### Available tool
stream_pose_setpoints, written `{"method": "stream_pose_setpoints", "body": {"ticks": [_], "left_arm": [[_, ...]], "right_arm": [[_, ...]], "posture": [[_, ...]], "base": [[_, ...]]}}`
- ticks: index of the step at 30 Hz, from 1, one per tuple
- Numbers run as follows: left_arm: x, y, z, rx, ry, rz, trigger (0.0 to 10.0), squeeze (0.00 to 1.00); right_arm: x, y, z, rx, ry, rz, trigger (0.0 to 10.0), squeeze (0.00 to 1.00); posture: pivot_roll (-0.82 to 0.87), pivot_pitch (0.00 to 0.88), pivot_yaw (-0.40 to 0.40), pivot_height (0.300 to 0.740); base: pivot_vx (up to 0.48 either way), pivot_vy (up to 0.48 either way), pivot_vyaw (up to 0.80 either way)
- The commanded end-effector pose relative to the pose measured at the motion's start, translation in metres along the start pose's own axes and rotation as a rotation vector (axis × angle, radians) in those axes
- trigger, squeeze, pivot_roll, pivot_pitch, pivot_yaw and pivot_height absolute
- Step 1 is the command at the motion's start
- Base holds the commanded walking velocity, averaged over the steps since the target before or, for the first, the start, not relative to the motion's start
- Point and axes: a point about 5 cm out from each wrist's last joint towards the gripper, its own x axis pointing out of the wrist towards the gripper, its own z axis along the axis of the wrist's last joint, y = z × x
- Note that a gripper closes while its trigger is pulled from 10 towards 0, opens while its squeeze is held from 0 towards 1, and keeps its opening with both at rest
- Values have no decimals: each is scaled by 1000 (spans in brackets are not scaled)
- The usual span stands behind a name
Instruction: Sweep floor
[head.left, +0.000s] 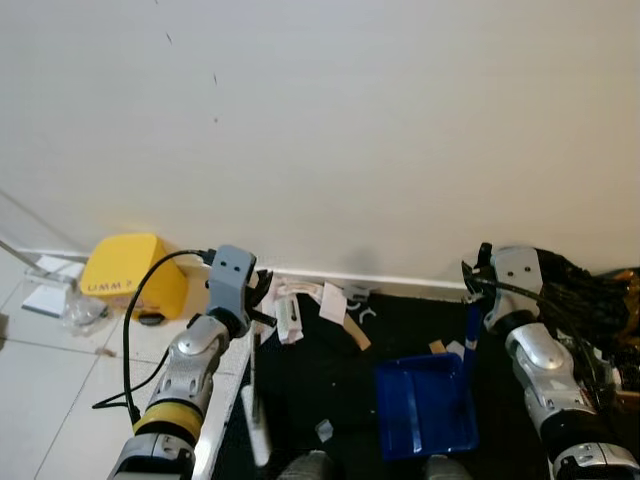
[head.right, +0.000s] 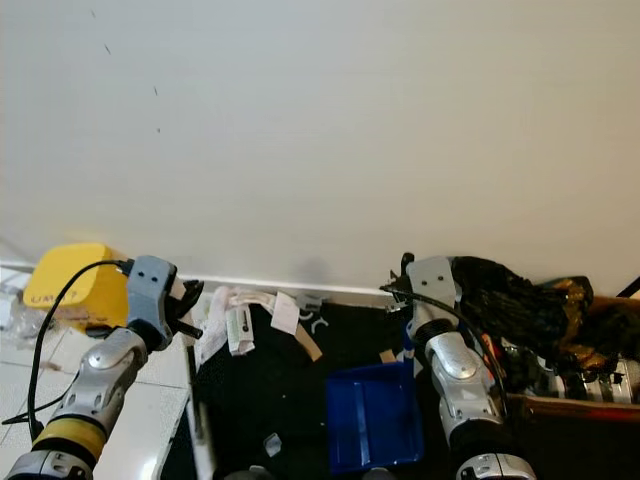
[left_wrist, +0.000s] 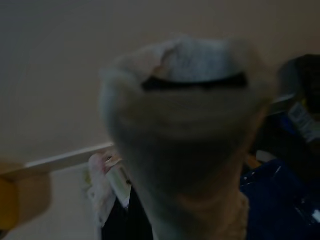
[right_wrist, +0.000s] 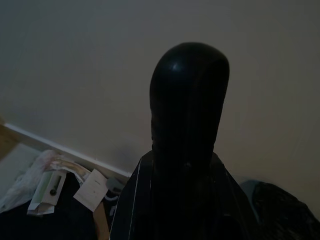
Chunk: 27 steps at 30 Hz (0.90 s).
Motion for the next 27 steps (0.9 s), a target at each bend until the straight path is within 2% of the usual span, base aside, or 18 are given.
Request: {"method": "stream_pose_setpoints", "body": {"ticks": [1,2,5,11,15,27], "left_arm": [[-5,10,-1,20,9,13,10000,0],[-6,12,0,12,-2,13,10000,0],[-6,15,0,11,-5,13,10000,0],[-7,17,-4,-26,8,8,10000,0],[-8,18,-5,-35,5,13,10000,0],[-9,21,-4,-36,0,25,10000,0]], "right_arm": [[0,8,-2,-3,-3,17,10000,0],[1,18,-1,3,-13,31,10000,0],[1,26,2,18,-48,46,10000,0],[3,31,21,2,-161,67,10000,0],[4,32,28,-20,-199,78,10000,0],[1,45,43,16,-277,102,10000,0]], "posture": [[123,175,99,740],[130,193,100,740],[132,197,100,740],[129,211,104,740],[132,215,107,740],[146,223,119,740]], "base": [[0,0,0],[0,0,0],[0,0,0],[0,0,0],[0,0,0],[0,0,0]]}}
